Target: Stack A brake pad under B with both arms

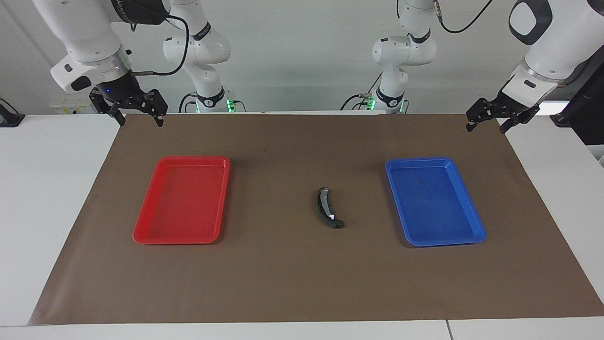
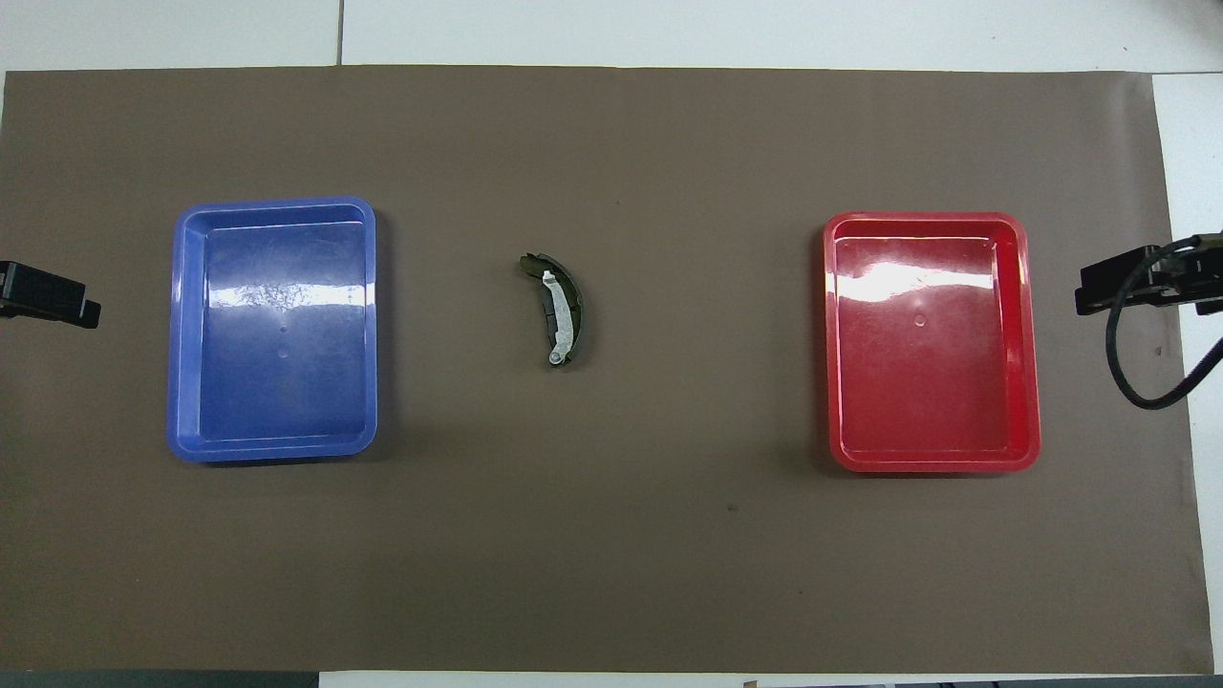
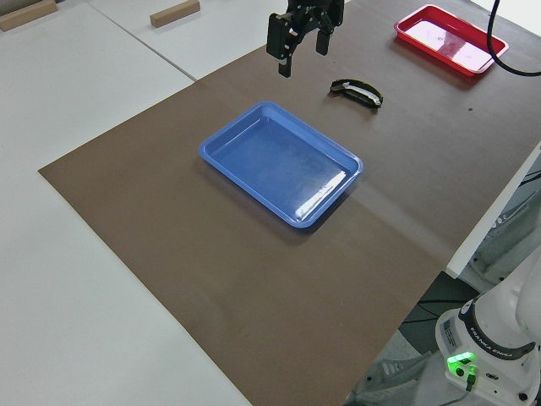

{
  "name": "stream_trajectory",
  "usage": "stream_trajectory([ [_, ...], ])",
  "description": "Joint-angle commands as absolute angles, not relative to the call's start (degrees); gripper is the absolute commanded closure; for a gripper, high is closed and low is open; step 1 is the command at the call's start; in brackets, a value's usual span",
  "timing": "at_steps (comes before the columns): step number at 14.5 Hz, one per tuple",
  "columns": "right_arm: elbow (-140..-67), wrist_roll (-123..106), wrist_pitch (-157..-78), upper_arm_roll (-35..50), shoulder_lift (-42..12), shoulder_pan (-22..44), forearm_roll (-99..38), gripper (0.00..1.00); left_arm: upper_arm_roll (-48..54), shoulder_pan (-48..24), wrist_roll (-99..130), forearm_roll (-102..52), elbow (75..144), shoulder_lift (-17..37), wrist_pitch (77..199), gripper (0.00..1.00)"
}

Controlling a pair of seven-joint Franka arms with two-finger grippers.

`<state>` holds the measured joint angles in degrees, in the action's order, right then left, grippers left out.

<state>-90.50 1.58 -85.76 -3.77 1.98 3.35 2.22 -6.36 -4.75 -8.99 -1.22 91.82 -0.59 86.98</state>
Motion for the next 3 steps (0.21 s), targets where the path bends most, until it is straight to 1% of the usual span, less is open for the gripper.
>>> stream_trajectory([
  [1,-90.6,-0.1,-86.5,-4.0,2.1,3.3,3.4,0.00,-6.2,-4.3,-9.4,-0.6,91.7,-1.1,86.5,0.01],
  [3,-90.6,-0.1,-86.4,-4.0,2.2,3.3,3.8,0.00,-6.2,-4.3,-9.4,-0.6,91.7,-1.1,86.5,0.01],
])
